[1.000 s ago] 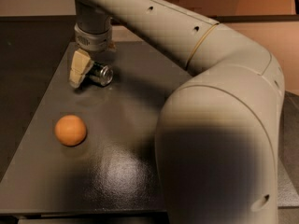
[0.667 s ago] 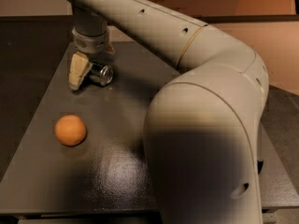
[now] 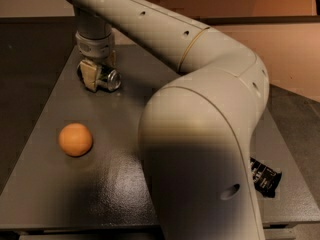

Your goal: Pick green can

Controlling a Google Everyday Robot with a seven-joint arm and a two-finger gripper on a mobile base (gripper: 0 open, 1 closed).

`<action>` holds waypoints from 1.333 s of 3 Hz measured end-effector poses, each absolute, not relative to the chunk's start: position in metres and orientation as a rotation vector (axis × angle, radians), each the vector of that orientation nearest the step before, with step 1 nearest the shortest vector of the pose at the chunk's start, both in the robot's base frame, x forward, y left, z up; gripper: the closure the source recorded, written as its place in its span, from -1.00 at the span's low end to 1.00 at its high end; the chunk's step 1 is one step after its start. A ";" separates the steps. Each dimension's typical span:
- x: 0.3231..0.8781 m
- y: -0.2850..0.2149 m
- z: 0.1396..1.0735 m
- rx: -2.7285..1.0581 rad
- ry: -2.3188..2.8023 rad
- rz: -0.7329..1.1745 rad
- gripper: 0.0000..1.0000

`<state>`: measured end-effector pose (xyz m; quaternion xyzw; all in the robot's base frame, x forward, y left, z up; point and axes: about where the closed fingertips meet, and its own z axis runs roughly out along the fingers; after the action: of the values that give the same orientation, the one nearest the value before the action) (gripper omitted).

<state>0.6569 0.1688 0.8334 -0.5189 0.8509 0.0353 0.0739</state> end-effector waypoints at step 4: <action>0.639 0.177 0.905 -1.634 2.374 0.105 1.00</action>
Offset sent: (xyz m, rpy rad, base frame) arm -0.0122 -0.0057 0.0431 0.0123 -0.0400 0.0446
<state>0.6388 0.1766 0.9053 -0.5618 0.8164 0.0362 0.1285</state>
